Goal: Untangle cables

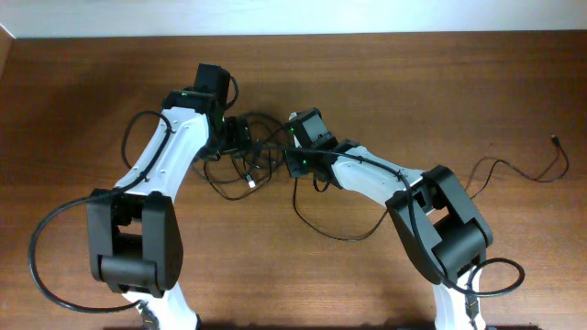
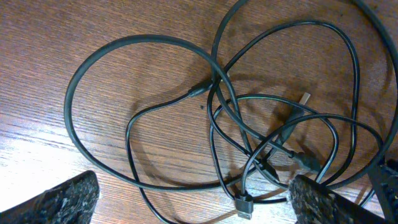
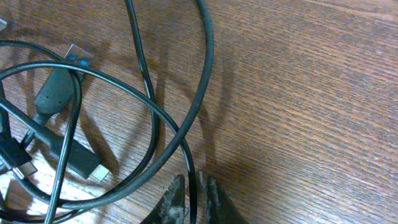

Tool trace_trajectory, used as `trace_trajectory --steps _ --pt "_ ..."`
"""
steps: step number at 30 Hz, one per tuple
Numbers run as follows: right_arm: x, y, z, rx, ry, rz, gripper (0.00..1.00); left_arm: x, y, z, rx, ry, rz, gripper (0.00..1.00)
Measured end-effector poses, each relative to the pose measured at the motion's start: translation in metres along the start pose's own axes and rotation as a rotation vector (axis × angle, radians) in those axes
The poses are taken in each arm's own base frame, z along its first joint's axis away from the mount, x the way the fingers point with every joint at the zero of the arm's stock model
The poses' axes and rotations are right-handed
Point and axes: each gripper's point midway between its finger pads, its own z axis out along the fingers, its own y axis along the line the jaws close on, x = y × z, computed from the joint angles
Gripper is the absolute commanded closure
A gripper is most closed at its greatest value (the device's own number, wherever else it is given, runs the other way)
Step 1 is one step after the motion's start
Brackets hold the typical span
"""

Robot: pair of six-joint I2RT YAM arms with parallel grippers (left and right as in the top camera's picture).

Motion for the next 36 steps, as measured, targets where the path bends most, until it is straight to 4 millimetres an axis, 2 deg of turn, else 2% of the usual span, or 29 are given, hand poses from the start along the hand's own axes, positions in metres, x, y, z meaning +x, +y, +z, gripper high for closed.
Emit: trace_trajectory --steps 1,5,9,13,15,16,18,19,21,22,23,27,28,31,33,35,36 --pt "0.0 0.0 0.0 0.0 0.002 0.0 0.96 0.0 0.0 0.0 0.0 0.0 0.0 0.01" --pt "0.005 -0.001 -0.002 0.004 0.029 0.005 0.96 0.0 0.0 0.0 0.0 0.0 0.0 0.01" --pt "0.035 -0.005 -0.024 0.028 0.183 0.015 0.96 0.0 0.0 0.0 0.0 0.001 0.0 0.01" --pt "0.075 -0.014 -0.057 0.073 0.344 0.025 0.96 0.0 0.0 0.0 0.0 0.0 0.0 0.01" --pt "0.06 -0.009 -0.086 0.059 0.3 0.023 0.96 0.0 0.0 0.0 0.0 0.001 0.0 0.01" --pt "0.049 -0.004 -0.109 0.048 0.259 0.02 0.96 0.0 0.0 0.0 0.0 0.0 0.0 0.01" --pt "-0.002 0.014 -0.176 -0.012 0.057 0.007 0.96 0.0 0.0 0.0 0.0 0.002 0.0 0.01" --pt "-0.019 0.02 -0.204 -0.035 -0.024 0.003 0.96 0.0 0.0 0.0 0.001 0.001 0.0 0.01" --pt "-0.036 0.025 -0.242 -0.058 -0.13 -0.004 0.96 0.0 -0.001 0.0 0.003 0.002 0.0 0.01" --pt "-0.046 0.026 -0.277 -0.063 -0.224 -0.006 0.96 0.001 -0.001 0.0 0.003 0.003 0.0 0.01" --pt "-0.05 0.024 -0.289 -0.052 -0.259 -0.005 0.96 0.0 -0.001 0.0 0.004 0.002 0.0 0.01" --pt "-0.062 0.004 -0.301 0.066 -0.34 0.015 0.96 0.0 -0.001 0.0 0.004 0.002 0.0 0.01" --pt "-0.072 -0.006 -0.306 0.128 -0.392 0.029 0.96 0.001 -0.001 0.0 0.005 0.003 0.0 0.01" --pt "-0.083 -0.031 -0.316 0.279 -0.461 0.06 0.96 0.001 -0.001 0.0 0.007 0.003 0.0 0.01" --pt "-0.084 -0.059 -0.327 0.453 -0.49 0.087 0.96 0.001 -0.001 0.0 0.007 0.003 0.0 0.01" --pt "-0.076 -0.081 -0.331 0.603 -0.469 0.091 0.96 0.001 -0.001 0.0 0.006 0.003 0.0 0.01" --pt "-0.074 -0.087 -0.331 0.642 -0.46 0.089 0.96 0.001 -0.001 0.0 0.006 0.003 0.0 0.01"
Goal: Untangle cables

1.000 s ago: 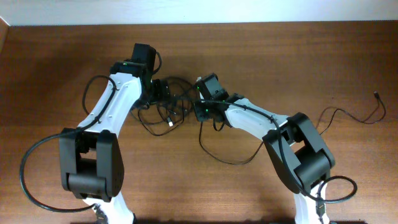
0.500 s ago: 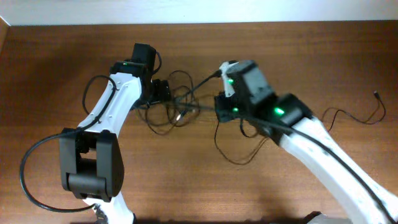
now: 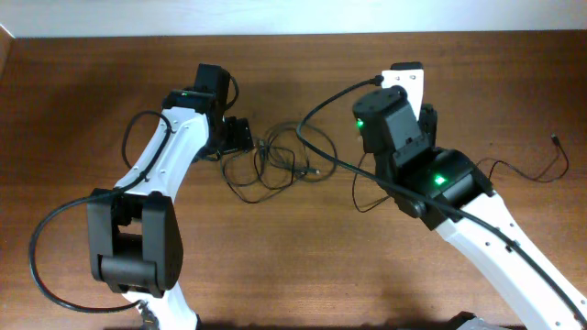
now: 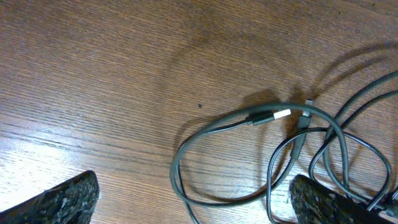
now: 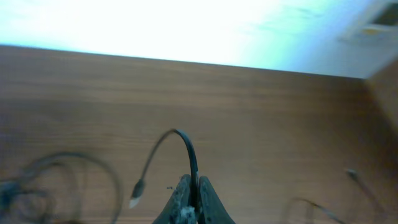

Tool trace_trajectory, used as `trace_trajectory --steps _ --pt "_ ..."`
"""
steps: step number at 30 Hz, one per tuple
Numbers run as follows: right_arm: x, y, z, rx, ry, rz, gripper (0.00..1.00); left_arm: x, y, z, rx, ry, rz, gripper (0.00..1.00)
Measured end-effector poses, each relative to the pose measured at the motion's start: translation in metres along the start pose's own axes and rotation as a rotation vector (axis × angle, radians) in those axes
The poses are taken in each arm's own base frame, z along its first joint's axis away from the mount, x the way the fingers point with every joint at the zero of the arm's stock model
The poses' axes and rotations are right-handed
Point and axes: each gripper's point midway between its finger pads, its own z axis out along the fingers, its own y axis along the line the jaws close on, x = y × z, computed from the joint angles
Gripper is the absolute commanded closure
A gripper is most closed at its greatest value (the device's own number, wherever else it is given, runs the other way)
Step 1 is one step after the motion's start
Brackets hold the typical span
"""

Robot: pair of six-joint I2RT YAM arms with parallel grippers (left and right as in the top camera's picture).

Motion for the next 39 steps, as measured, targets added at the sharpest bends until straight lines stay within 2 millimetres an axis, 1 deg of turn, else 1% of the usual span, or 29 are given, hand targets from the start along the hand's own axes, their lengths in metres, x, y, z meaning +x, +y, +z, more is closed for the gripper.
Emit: trace_trajectory --steps 3,4,6,7,9,10,11,12,13,15,16,19,21,22,23,24,25,26,28,29,31,32,33,34,35,36,37,39 --pt "0.007 -0.012 0.006 0.076 0.025 -0.03 0.96 0.0 0.0 0.0 0.0 0.0 0.0 0.01" --pt "0.011 -0.021 0.009 0.105 0.045 -0.039 0.96 0.0 0.0 0.0 0.0 0.0 0.0 0.01" --pt "0.019 -0.055 0.021 0.194 0.096 -0.017 0.96 0.0 0.0 0.0 0.0 0.0 0.0 0.01" --pt "0.022 -0.069 0.026 0.222 0.118 0.0 0.96 0.0 0.0 0.0 0.0 0.0 0.0 0.01" --pt "0.033 -0.102 0.038 0.269 0.183 0.058 0.96 0.0 0.0 0.0 0.0 0.0 0.0 0.01" --pt "0.043 -0.124 0.045 0.288 0.233 0.111 0.96 0.0 0.0 0.0 0.0 0.0 0.0 0.01" --pt "0.051 -0.14 0.05 0.296 0.268 0.156 0.96 0.0 0.0 0.0 0.0 0.0 0.0 0.01" --pt "0.061 -0.161 0.056 0.3 0.308 0.235 0.96 0.0 0.0 0.0 0.0 0.0 0.0 0.01" --pt "0.067 -0.174 0.06 0.295 0.331 0.293 0.96 0.0 0.0 0.0 0.0 0.0 0.0 0.01" --pt "0.085 -0.214 0.068 0.271 0.384 0.473 0.96 0.0 0.0 0.0 0.0 0.0 0.0 0.01" --pt "0.093 -0.229 0.07 0.267 0.402 0.538 0.96 0.0 0.0 0.0 0.0 0.0 0.0 0.01" --pt "0.13 -0.285 0.076 0.266 0.461 0.764 0.96 0.0 0.0 0.0 0.0 0.0 0.0 0.01" --pt "0.151 -0.308 0.079 0.273 0.493 0.857 0.96 0.0 0.0 0.0 0.0 0.0 0.0 0.01" --pt "0.179 -0.33 0.081 0.299 0.545 0.95 0.96 0.0 0.0 0.0 0.0 0.0 0.0 0.01" --pt "0.193 -0.338 0.082 0.314 0.573 1.004 0.96 0.0 0.0 0.0 0.0 0.0 0.0 0.01" --pt "0.213 -0.347 0.082 0.337 0.617 1.072 0.96 0.0 0.0 0.0 0.0 -0.001 0.0 0.01" --pt "0.235 -0.352 0.083 0.358 0.672 1.145 0.96 0.0 0.0 0.0 0.0 0.0 0.0 0.01" --pt "0.25 -0.354 0.084 0.373 0.71 1.196 0.96 0.0 0.0 0.0 0.0 0.0 0.0 0.01" --pt "0.284 -0.353 0.093 0.4 0.806 1.304 0.96 0.0 0.0 0.0 0.0 0.0 0.0 0.01" --pt "0.294 -0.349 0.099 0.394 0.84 1.337 0.96 0.0 0.0 0.0 0.0 0.0 0.0 0.01" --pt "0.309 -0.334 0.112 0.343 0.905 1.393 0.96 0.0 0.0 0.0 0.0 0.0 0.0 0.01" --pt "0.313 -0.328 0.116 0.324 0.926 1.41 0.95 0.0 0.0 0.0 0.0 0.0 0.0 0.01" --pt "0.315 -0.324 0.12 0.309 0.94 1.421 0.91 0.0 0.0 0.0 0.0 0.0 0.0 0.01" --pt "0.318 -0.318 0.124 0.292 0.959 1.428 0.69 0.0 0.0 0.0 0.0 0.0 0.0 0.01" --pt "0.318 -0.314 0.126 0.28 0.969 1.429 0.38 0.0 0.0 0.0 0.0 0.0 0.0 0.01" --pt "0.315 -0.31 0.128 0.267 0.972 1.424 0.23 0.0 0.0 0.0 0.0 0.0 0.0 0.01" --pt "0.314 -0.307 0.13 0.262 0.974 1.423 0.14 0.0 0.0 0.0 0.0 0.0 0.0 0.01" --pt "0.309 -0.299 0.133 0.24 0.979 1.396 0.05 0.0 0.0 0.0 0.0 0.0 0.0 0.01"
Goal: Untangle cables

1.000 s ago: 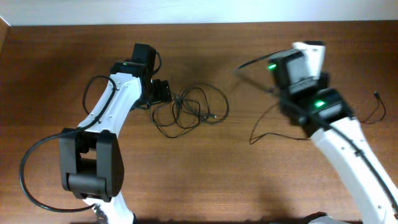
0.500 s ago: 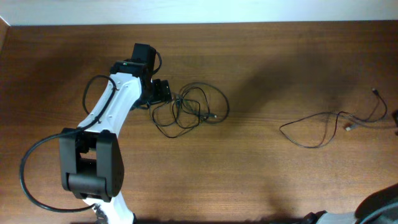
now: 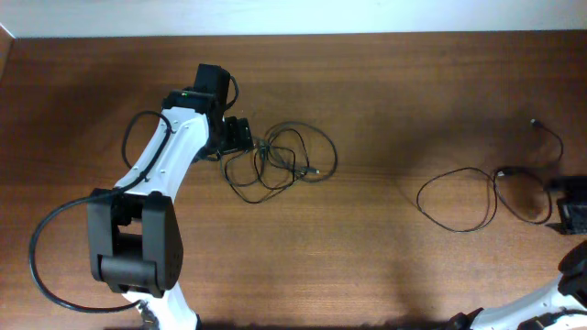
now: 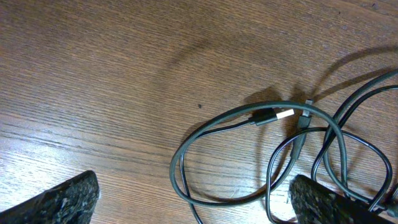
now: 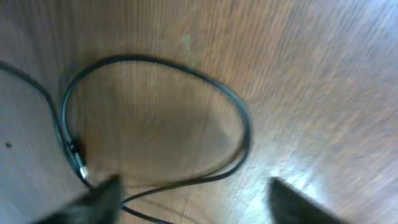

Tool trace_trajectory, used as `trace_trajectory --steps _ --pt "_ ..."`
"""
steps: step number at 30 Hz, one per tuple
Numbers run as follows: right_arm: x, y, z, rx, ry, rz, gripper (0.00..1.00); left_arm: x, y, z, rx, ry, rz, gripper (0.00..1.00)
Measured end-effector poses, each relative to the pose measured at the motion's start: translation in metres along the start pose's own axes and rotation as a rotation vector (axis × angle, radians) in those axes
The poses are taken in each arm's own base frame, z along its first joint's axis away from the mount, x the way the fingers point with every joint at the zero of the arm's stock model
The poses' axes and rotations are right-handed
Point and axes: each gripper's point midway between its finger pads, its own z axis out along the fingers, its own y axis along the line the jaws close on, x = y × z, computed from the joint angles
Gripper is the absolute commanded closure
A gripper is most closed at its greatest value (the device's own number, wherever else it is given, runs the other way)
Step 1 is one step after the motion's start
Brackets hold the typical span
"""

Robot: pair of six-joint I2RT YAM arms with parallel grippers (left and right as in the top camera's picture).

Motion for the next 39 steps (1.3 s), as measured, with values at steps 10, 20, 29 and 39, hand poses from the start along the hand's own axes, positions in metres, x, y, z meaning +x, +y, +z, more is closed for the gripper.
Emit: trace_trajectory --steps 10,20,29,39 --pt "0.087 0.07 0.026 0.044 0.087 -0.455 0.02 0.0 0.0 0.0 0.0 0.0 0.0 0.01" --pt "0.188 0.103 0.047 0.101 0.18 -0.848 0.01 0.0 0.0 0.0 0.0 0.0 0.0 0.01" --pt "0.248 0.107 0.056 0.132 0.24 -1.102 0.01 0.0 0.0 0.0 0.0 0.0 0.0 0.01" --pt "0.28 0.099 0.062 0.222 0.228 -1.236 0.0 0.0 0.0 0.0 0.0 0.0 0.0 0.01"
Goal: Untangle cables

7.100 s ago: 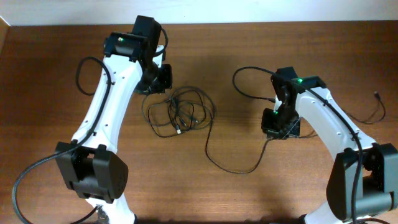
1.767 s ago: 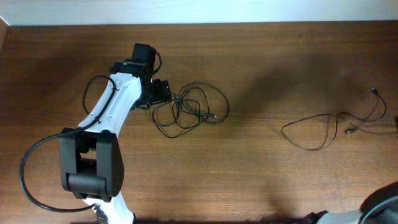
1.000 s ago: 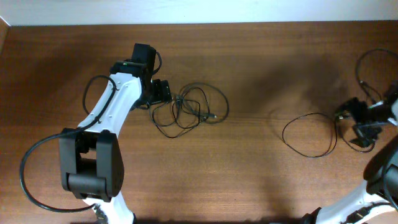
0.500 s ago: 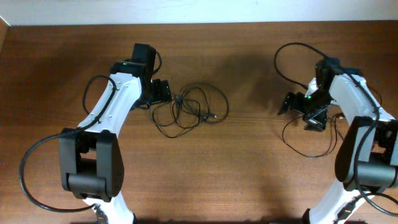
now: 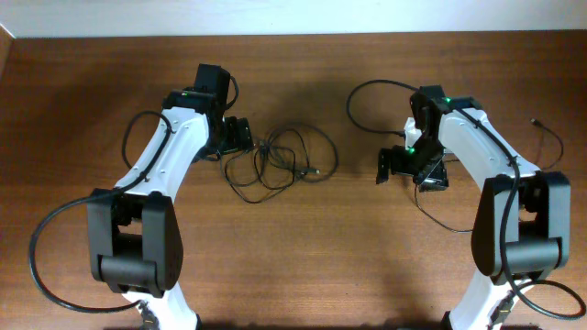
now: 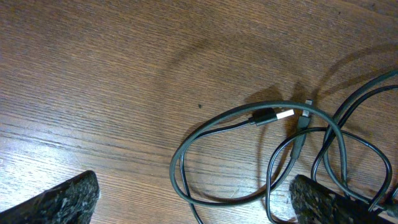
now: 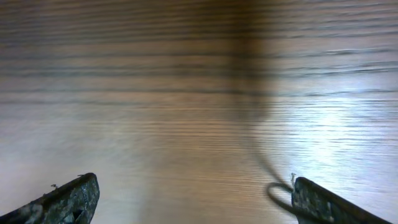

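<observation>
A tangle of dark cables (image 5: 280, 160) lies left of centre on the wooden table (image 5: 348, 266). My left gripper (image 5: 246, 137) sits at its left edge. In the left wrist view that gripper (image 6: 193, 205) is open low over the wood, and a thick grey loop (image 6: 249, 158) with a white-tipped plug (image 6: 283, 114) lies between its fingers. A thin black cable (image 5: 558, 137) lies apart at the far right, partly under my right arm. My right gripper (image 5: 410, 170) is open. Its blurred wrist view (image 7: 193, 202) shows bare wood and a small cable loop (image 7: 280, 190) by the right finger.
The table's far edge meets a white wall (image 5: 293, 16) at the top of the overhead view. Each arm carries its own black wiring loop (image 5: 359, 99) beside it. Bare wood (image 5: 358, 174) separates the tangle from the right arm.
My right arm was at the far right edge, open over the separated cable. It now stands further left, nearer the table's middle, still open. The left gripper and the tangle are unchanged.
My right gripper was shut on a thin cable inside the tangle, with the left gripper open beside it. Then the right held that cable high above the table. Later the cable lay at the far right and the gripper was open. Now the right arm is back nearer the centre.
</observation>
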Tool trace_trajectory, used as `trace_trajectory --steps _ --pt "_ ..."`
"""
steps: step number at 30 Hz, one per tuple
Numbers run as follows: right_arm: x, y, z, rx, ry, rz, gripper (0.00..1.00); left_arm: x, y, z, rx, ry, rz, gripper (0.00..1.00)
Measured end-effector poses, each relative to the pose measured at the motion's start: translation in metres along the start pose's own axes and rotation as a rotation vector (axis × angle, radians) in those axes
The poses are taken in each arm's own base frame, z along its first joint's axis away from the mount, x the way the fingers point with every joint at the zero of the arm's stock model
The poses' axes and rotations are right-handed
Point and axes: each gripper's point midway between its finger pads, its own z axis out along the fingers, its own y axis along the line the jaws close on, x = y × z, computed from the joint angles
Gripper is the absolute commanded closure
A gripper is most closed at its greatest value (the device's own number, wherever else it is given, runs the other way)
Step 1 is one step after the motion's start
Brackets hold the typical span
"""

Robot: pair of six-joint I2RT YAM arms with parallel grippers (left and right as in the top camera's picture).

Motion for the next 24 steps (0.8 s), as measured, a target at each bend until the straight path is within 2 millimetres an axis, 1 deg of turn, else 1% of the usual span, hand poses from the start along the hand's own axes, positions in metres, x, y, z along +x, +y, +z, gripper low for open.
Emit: trace_trajectory --steps 1,3,4,5,7,9,10,11,12,13,15,16,17,18,19,21,22,23,24 --pt "-0.001 -0.007 0.001 0.038 -0.009 0.009 0.11 0.0 0.0 0.0 0.0 0.0 0.0 0.01" --pt "-0.004 -0.013 0.004 0.069 -0.024 0.019 0.32 0.0 0.0 0.0 0.0 0.0 0.0 0.01" --pt "-0.005 -0.015 0.006 0.078 -0.032 0.023 0.61 0.0 0.0 0.0 0.0 0.0 0.0 0.01" --pt "-0.005 -0.017 0.01 0.088 -0.038 0.023 0.96 0.0 0.0 0.0 0.0 0.0 0.0 0.01" --pt "-0.002 -0.021 0.014 0.101 -0.03 0.024 0.96 0.0 0.0 0.0 0.0 0.0 0.0 0.01" --pt "-0.001 -0.023 0.014 0.106 -0.027 0.043 0.96 0.0 0.0 0.0 0.0 0.0 0.0 0.01" --pt "-0.004 -0.023 0.01 0.104 -0.032 0.054 0.96 0.0 0.0 0.0 0.0 0.0 0.0 0.01" --pt "-0.011 -0.024 0.002 0.098 -0.053 0.064 0.96 0.0 0.0 0.0 0.0 -0.001 0.0 0.01" --pt "-0.024 -0.026 -0.012 0.087 -0.094 0.079 0.96 0.0 0.0 0.0 0.0 0.0 0.0 0.01" --pt "-0.041 -0.029 -0.035 0.073 -0.151 0.099 0.96 0.0 0.0 0.0 0.0 0.0 0.0 0.01" --pt "-0.076 -0.043 -0.093 0.041 -0.318 0.147 0.96 0.0 0.0 0.0 0.0 0.0 0.0 0.01" --pt "-0.088 -0.055 -0.114 0.031 -0.394 0.178 0.96 0.0 0.0 0.0 0.0 0.0 0.0 0.01" --pt "-0.094 -0.065 -0.122 0.028 -0.428 0.201 0.96 0.0 0.0 0.0 0.0 0.0 0.0 0.01" --pt "-0.098 -0.079 -0.128 0.028 -0.452 0.234 0.96 0.0 0.0 0.0 0.0 0.0 0.0 0.01" --pt "-0.098 -0.098 -0.13 0.036 -0.458 0.282 0.96 0.0 0.0 0.0 0.0 0.0 0.0 0.01" --pt "-0.097 -0.127 -0.134 0.061 -0.471 0.367 0.96 0.0 0.0 0.0 0.0 0.0 0.0 0.01" --pt "-0.095 -0.147 -0.134 0.072 -0.472 0.424 0.96 0.0 0.0 0.0 0.0 0.0 0.0 0.01" --pt "-0.093 -0.161 -0.133 0.077 -0.468 0.461 0.96 0.0 0.0 0.0 0.0 0.0 0.0 0.01" --pt "-0.091 -0.184 -0.125 0.085 -0.45 0.518 0.96 0.0 0.0 0.0 0.0 0.0 0.0 0.01"
